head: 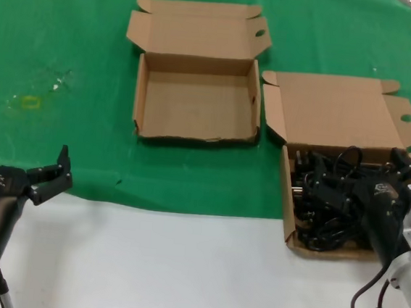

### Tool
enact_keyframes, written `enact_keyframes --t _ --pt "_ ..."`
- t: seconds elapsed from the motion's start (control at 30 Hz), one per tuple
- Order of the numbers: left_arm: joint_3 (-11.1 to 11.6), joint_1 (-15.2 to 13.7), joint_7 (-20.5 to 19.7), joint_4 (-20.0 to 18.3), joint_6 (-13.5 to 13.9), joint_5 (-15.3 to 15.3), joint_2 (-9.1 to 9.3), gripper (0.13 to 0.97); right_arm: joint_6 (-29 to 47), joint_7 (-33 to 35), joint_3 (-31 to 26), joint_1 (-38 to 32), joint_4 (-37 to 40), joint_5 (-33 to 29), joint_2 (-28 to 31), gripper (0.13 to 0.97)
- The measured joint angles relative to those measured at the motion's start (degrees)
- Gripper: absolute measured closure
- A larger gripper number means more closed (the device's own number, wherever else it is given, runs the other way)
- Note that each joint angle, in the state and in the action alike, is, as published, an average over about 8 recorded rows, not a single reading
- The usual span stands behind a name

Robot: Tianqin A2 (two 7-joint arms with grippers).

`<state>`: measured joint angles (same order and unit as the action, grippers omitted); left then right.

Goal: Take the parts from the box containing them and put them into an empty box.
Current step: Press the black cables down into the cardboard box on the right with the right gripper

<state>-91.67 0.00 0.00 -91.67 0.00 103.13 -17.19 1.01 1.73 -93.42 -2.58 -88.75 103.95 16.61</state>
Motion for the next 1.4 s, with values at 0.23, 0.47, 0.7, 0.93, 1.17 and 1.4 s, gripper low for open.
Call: enact_keyframes --t 0.23,0.47,0.7,0.93,1.17,1.4 --pt "0.0 0.0 0.0 0.0 0.0 0.0 0.00 0.132 0.0 0.0 0.0 0.0 0.0 0.0 0.0 0.129" --pt "0.0 0.0 0.0 0.0 0.0 0.0 0.00 0.132 0.0 0.0 0.0 0.0 0.0 0.0 0.0 0.129" --pt "0.0 0.0 0.0 0.0 0.0 0.0 0.00 0.132 0.0 0.0 0.0 0.0 0.0 0.0 0.0 0.129" --pt "0.0 0.0 0.0 0.0 0.0 0.0 0.00 0.138 0.0 0.0 0.0 0.0 0.0 0.0 0.0 0.129" --pt "0.0 0.0 0.0 0.0 0.0 0.0 0.00 0.161 0.0 0.0 0.0 0.0 0.0 0.0 0.0 0.129" --pt "0.0 0.0 0.0 0.0 0.0 0.0 0.00 0.238 0.5 -0.4 -0.4 -0.2 0.2 0.4 0.5 0.129"
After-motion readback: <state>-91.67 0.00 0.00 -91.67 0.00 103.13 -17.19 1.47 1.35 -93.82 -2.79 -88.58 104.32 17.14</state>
